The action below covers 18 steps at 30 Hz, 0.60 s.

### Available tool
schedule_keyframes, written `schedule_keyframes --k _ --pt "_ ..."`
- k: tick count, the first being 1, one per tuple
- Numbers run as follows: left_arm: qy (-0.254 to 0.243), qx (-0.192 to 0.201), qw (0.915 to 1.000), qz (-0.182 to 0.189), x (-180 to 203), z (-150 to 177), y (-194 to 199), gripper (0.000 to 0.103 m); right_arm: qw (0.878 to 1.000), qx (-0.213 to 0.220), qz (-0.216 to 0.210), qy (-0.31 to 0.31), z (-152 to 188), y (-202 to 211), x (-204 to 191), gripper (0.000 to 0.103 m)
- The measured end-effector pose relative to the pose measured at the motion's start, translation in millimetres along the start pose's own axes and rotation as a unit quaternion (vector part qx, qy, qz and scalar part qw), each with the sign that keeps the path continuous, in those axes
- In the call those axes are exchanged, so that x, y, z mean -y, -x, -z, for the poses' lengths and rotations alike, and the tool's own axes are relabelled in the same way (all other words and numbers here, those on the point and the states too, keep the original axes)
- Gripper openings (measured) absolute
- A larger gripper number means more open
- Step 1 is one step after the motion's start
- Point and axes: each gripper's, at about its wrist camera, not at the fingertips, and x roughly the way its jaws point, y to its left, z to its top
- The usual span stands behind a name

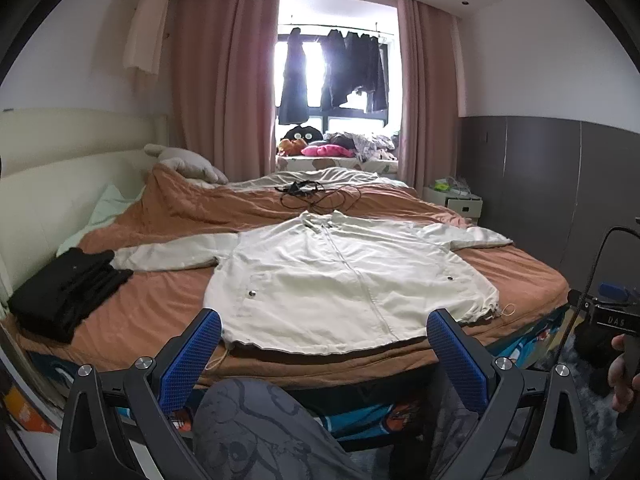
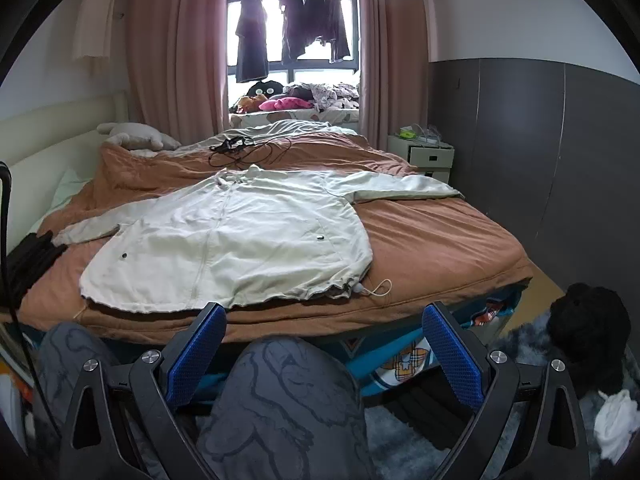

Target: Fold large clothes

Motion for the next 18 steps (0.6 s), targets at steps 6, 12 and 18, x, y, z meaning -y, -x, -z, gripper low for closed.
schedule_keyframes --k 6,12,18 --pt "0.002 -0.001 1.0000 0.000 -2.5 0.1 1.5 0.103 1.000 0.003 -0.004 0.000 -0.3 2.3 -1.3 0.099" --pt "0.002 0.004 1.0000 -0.001 -3.7 0.5 6.9 0.103 1.000 0.007 -0.006 -0.001 -1.5 6.8 -2.2 0.099" --pt "0.003 0.007 1.0000 -0.001 -6.0 0.6 13.4 0.103 1.000 0.012 -0.008 0.001 -1.6 12.6 -3.4 0.099"
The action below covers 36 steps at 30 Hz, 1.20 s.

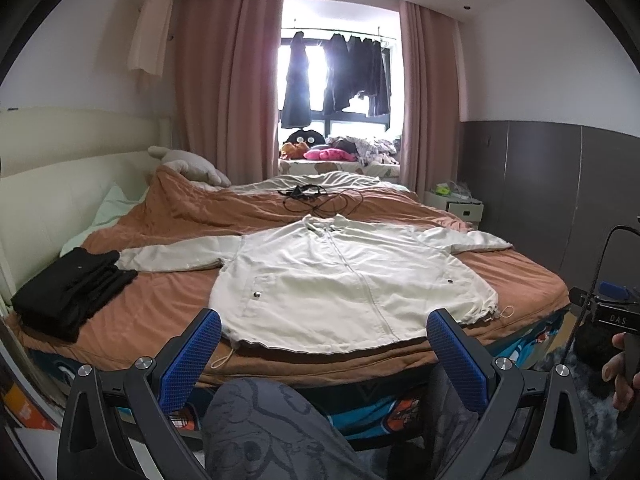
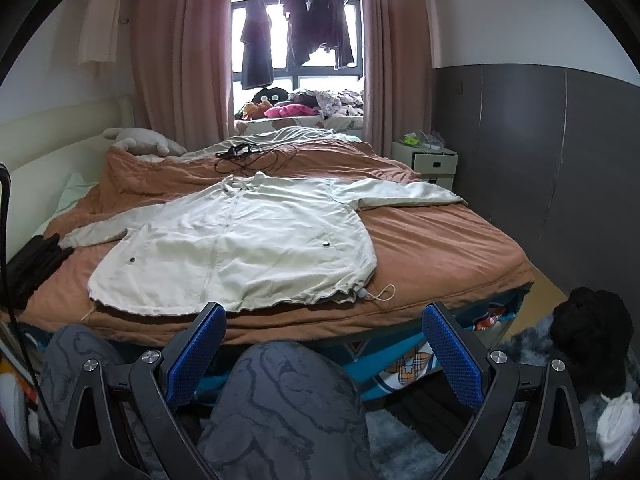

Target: Fold large clothes

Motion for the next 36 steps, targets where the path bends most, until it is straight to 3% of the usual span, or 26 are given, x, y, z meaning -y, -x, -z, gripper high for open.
schedule_keyframes --k 19,30,36 --pt "0.002 -0.005 1.0000 0.001 -2.3 2.7 6.5 0.103 1.000 0.002 0.001 -0.007 -0.1 4.3 3.9 0.099" --pt "0.008 -0.015 0.9998 -0.010 -14.5 -8.4 -26.7 0.103 1.000 -0.014 -0.004 -0.003 -12.6 -34.3 -2.6 0.099" --pt "0.020 -0.023 0.9993 -0.022 -30.7 -22.4 -52.6 0.103 0.999 -0.021 -0.037 0.007 -29.1 -68.1 -20.2 0.099"
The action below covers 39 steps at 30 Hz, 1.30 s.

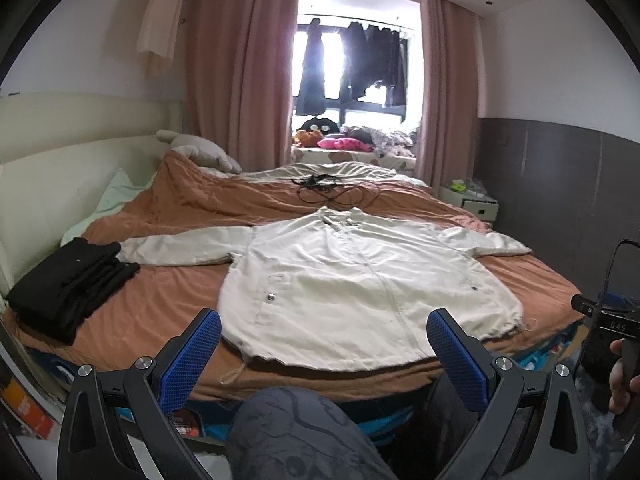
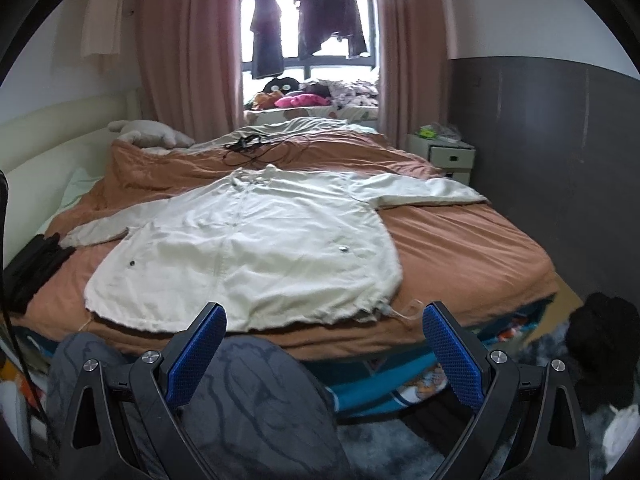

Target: Fold large clothes

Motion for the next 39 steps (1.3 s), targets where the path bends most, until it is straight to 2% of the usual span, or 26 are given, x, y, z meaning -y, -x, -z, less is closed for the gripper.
schedule_keyframes --k 12,16,21,26,30,35,39 --pt "0.028 -0.032 0.9983 -0.041 -38.0 -32.9 -68.8 0.103 0.996 -0.015 -0.085 0.020 -49.2 -87.1 -55.3 0.099" --pt "0.024 -0.042 0.9970 -0.060 -52.5 -39.9 -94.6 0.103 0.994 -0.026 -0.104 0.025 -61.7 -118.2 -74.8 0.099" --pt "0.044 -0.059 0.9940 -0.080 -83.8 -47.3 -124.3 0.103 0.990 -0.057 -0.127 0.011 -81.4 -154.8 -95.6 0.099" --pt "0.066 -0.062 0.9906 -0.103 -115.9 -56.8 -152.3 0.103 0.987 -0.056 -0.145 0.029 -101.6 -185.2 -121.6 0.099" --pt "0.082 -0.079 0.9854 -0.127 -146.5 -60.2 -180.5 0.103 0.983 -0.065 -0.168 0.023 -115.4 -219.7 -144.6 0.099" --pt "0.091 -0.096 0.9815 -0.139 -178.6 -66.1 -214.0 0.103 0.978 -0.076 -0.192 0.016 -123.5 -257.9 -173.0 0.099" --pt "0.100 -0.113 0.9771 -0.150 -207.7 -73.9 -245.5 0.097 0.974 -0.095 -0.207 0.012 -127.5 -287.8 -194.6 0.098"
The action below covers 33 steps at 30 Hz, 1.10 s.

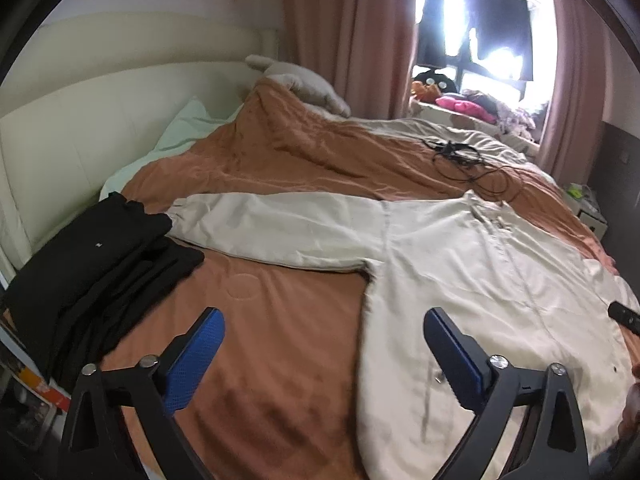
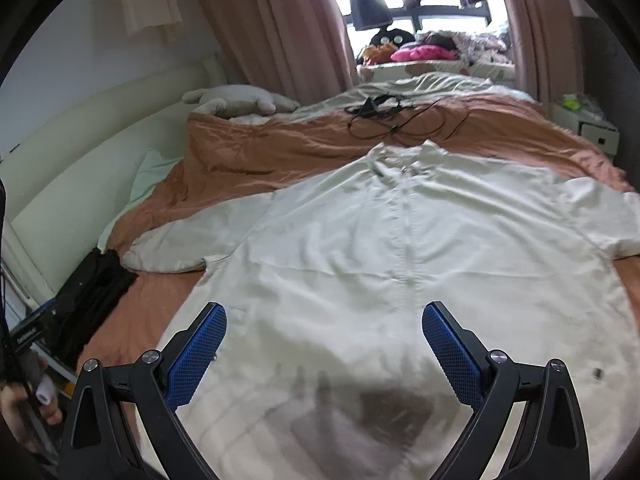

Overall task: Fold large clothes
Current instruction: 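Lower both tools to one side edge of the jacket and grasp it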

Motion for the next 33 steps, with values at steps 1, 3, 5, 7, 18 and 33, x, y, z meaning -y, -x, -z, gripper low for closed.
schedule_keyframes --k 1,3,5,7,18,33 --pt "0.003 -0.003 1.0000 -0.003 -3.6 -4.2 -6.2 0.094 1.000 -0.005 -0.010 -0.001 -3.6 -10.0 -2.5 0.097" --pt "0.015 -0.008 0.9995 -0.026 -15.8 -16.1 -23.6 0.088 0.999 -0.019 -0.030 -0.003 -10.7 -27.8 -7.6 0.097" --pt "0.031 -0.017 0.9985 -0.042 -28.6 -27.3 -41.6 0.083 0.998 -0.032 -0.047 -0.010 -19.5 -49.0 -12.9 0.085" --pt "0.054 -0.026 0.9973 -0.042 -41.6 -38.3 -58.4 0.072 0.998 -0.041 -0.057 -0.007 -26.0 -66.3 -20.6 0.081" --pt "0.113 -0.075 0.9877 -0.078 -80.5 -65.1 -145.1 0.064 0.991 -0.070 -0.113 -0.012 -47.8 -140.8 -53.0 0.066" --pt "0.180 -0.154 0.9684 -0.078 -99.2 -49.5 -254.7 0.056 0.984 -0.105 -0.136 -0.050 -58.2 -214.9 -47.8 0.040"
